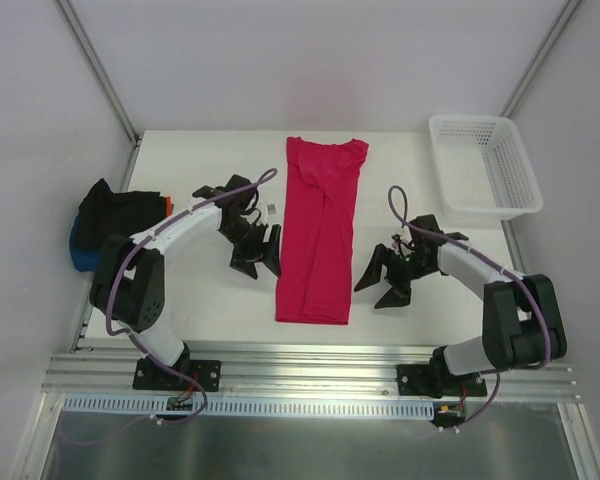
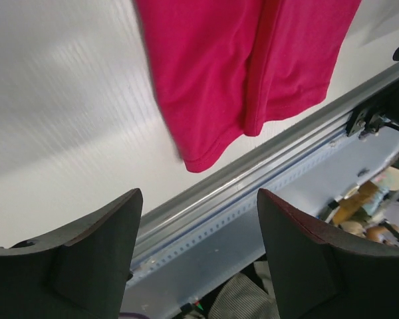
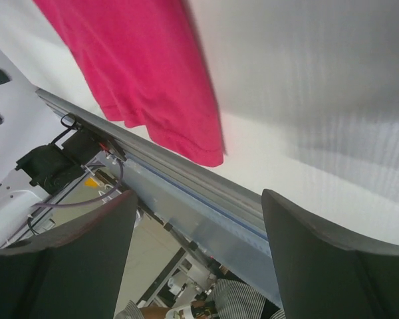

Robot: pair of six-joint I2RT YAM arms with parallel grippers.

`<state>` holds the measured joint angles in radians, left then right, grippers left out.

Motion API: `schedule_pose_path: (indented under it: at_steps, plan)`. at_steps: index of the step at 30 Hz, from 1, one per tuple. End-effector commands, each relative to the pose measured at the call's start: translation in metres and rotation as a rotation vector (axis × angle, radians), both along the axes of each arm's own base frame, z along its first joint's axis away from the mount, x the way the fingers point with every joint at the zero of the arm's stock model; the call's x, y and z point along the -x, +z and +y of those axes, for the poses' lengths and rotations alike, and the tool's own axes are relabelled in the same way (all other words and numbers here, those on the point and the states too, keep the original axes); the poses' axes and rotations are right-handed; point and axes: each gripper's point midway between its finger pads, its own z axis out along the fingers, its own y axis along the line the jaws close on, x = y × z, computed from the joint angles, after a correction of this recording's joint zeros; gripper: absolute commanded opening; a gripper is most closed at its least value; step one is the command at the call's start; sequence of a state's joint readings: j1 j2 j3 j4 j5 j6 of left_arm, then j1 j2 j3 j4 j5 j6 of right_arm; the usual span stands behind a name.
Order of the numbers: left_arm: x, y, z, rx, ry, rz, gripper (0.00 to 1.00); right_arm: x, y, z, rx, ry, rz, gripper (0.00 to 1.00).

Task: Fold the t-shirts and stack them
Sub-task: Rotate the tshirt 90 degrees, then grab the bottom of the folded rectangular tshirt with both arms

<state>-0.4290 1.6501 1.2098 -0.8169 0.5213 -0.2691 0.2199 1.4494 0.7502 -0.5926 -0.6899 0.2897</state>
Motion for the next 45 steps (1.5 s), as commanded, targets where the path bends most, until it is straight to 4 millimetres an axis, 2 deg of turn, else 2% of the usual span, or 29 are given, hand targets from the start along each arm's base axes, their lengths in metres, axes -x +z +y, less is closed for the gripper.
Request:
schedule_pose_path:
  at_steps: [1,5,10,16,21,25,33,35,45]
  plan:
    - [0.015,0.000,-0.014,0.124,0.058,0.101,0.70,0.014,0.006,0.007,-0.040,0.007,-0.015,0.79]
    - [0.031,-0.014,-0.012,0.148,0.082,0.161,0.68,0.030,-0.007,0.008,-0.042,-0.006,0.028,0.79]
    - [0.037,-0.034,-0.009,0.153,0.131,0.200,0.67,0.033,-0.020,0.011,-0.027,-0.010,0.031,0.77]
    - [0.033,-0.053,-0.012,0.155,0.158,0.230,0.68,0.015,-0.032,0.019,0.004,-0.021,0.004,0.74]
    - [0.028,-0.062,-0.018,0.161,0.166,0.278,0.68,0.004,-0.031,0.035,-0.005,0.004,-0.011,0.73]
    - [0.031,-0.064,-0.018,0.161,0.171,0.301,0.68,0.006,-0.034,0.042,0.005,0.026,0.008,0.71]
    - [0.033,-0.064,-0.021,0.189,0.147,0.316,0.62,0.007,-0.037,0.056,-0.014,0.065,0.031,0.56]
    - [0.030,-0.063,-0.022,0.194,0.149,0.319,0.59,0.003,-0.036,0.057,-0.016,0.079,0.024,0.55]
    - [0.040,-0.069,-0.022,0.179,0.155,0.348,0.54,0.018,-0.046,0.047,0.033,0.085,0.063,0.55]
